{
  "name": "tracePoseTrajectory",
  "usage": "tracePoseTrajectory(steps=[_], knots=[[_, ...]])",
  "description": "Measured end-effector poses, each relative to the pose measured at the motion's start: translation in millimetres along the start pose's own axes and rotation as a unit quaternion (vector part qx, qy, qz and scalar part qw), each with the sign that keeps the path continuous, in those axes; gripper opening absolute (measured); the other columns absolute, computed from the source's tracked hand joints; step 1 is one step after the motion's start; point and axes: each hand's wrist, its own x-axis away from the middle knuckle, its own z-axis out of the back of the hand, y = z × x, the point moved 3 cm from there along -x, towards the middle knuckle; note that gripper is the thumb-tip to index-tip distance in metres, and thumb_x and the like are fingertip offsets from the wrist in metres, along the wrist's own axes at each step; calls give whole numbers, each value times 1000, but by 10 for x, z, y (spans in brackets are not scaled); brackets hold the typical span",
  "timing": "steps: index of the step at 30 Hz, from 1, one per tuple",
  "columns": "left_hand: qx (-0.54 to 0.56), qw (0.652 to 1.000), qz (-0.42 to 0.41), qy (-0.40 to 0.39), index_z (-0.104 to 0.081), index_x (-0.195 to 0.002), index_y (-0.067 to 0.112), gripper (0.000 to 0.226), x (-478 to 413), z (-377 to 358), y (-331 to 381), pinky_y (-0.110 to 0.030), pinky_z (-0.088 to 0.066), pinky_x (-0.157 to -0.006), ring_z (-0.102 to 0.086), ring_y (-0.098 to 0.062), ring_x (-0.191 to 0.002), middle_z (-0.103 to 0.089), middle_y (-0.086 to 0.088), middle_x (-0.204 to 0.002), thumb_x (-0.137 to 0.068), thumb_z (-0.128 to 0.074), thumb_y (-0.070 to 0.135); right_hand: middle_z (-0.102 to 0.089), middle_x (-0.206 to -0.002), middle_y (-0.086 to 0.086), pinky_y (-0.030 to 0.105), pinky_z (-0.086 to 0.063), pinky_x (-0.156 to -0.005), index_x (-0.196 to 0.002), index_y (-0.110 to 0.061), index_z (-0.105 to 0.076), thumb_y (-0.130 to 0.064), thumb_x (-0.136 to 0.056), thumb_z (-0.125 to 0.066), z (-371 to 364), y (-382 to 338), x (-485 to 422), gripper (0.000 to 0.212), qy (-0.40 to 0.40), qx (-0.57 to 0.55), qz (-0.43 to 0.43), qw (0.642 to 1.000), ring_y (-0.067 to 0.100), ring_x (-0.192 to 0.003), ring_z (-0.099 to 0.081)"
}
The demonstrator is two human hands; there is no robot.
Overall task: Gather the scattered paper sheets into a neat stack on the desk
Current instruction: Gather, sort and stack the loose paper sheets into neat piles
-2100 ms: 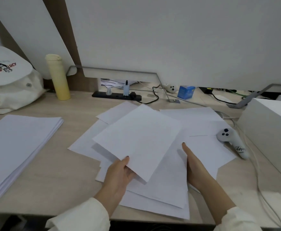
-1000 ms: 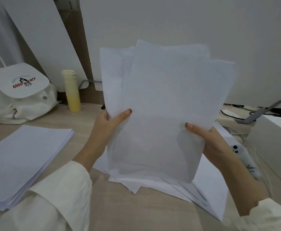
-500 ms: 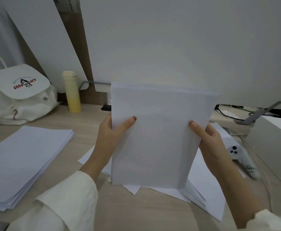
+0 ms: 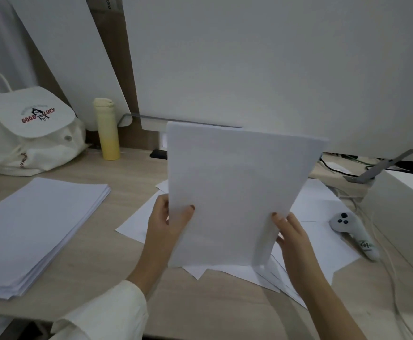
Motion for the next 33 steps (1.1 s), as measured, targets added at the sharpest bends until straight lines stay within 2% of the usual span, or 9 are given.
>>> tracePoseTrajectory(steps=[5, 9, 12, 14, 16, 20, 24, 31, 33], knots=[[-37, 997, 49, -45, -48, -94, 39, 25, 102, -38, -216, 0, -43, -62, -58, 18, -79, -59, 23, -97, -87, -63, 20, -67, -117, -11, 25, -46, -88, -119, -30, -59, -31, -95, -45, -2, 339, 58, 28, 3, 13, -84, 996, 6, -109, -61], [-72, 996, 41, -45, -47, -91, 37, 15, -2, 81, -122, 0, -41, -58, -55, 9, -82, -58, 20, -95, -91, -57, 25, -67, -108, -7, 31, -47, -86, -110, -24, -63, -30, -98, -40, -50, 262, 20, 27, 34, 55, -88, 994, 13, -103, -61], [-62, 997, 26, -33, -55, -94, 28, 4, -77, 263, -8, -13, -48, -67, -63, -6, -85, -65, 11, -93, -93, -54, 25, -68, -93, 2, 29, -49, -74, -100, -12, -63, -18, -98, -42, -149, 139, -24, 22, 36, 81, -72, 993, 19, -85, -63], [-58, 998, 23, -21, -58, -102, 19, 10, -109, 435, 64, -20, -52, -69, -65, -13, -88, -67, 5, -97, -94, -53, 23, -71, -84, 0, 26, -48, -68, -97, -16, -64, -15, -96, -46, -290, 100, -47, 18, 9, 92, -75, 993, 13, -72, -66], [-80, 997, 22, -5, -58, -107, 20, 15, -136, 638, 126, -13, -49, -65, -64, -8, -89, -66, 9, -98, -95, -49, 24, -64, -74, 0, 24, -45, -65, -88, -15, -63, -16, -95, -49, -472, 85, -61, 15, -23, 104, -86, 991, 11, -61, -60], [-118, 993, 26, 21, -58, -115, 17, 22, -159, 1005, 251, -25, -50, -83, -63, -11, -99, -66, 5, -107, -97, -47, 21, -56, -70, 2, 26, -39, -59, -80, -9, -62, -17, -94, -50, -799, 98, -100, 20, -69, 101, -91, 988, 15, -60, -49], [-166, 982, 62, 64, -57, -108, 23, 17, -151, 1671, 325, -15, -46, -61, -62, -5, -83, -64, 12, -94, -97, -45, 27, -48, -64, 3, 25, -34, -58, -98, -7, -67, -16, -94, -49, -1424, 233, -125, 20, -150, 91, -126, 977, 13, -56, -38], [-154, 966, 140, 156, -56, -118, 25, 26, -174, 2821, 385, -18, -41, -64, -57, -2, -82, -60, 10, -98, -92, -55, 24, -34, -51, -3, 15, -35, -46, -93, -5, -63, -12, -96, -46, -2492, 452, -119, 19, -231, 21, -182, 955, 8, -45, -31], [-128, 961, 144, 200, -57, -120, 21, 29, -129, 3154, 401, -21, -50, -60, -58, -8, -79, -62, 2, -97, -91, -56, 17, -38, -51, -2, 15, -38, -46, -90, -4, -59, -10, -95, -46, -2832, 521, -129, 15, -246, 7, -186, 951, 9, -46, -36]])
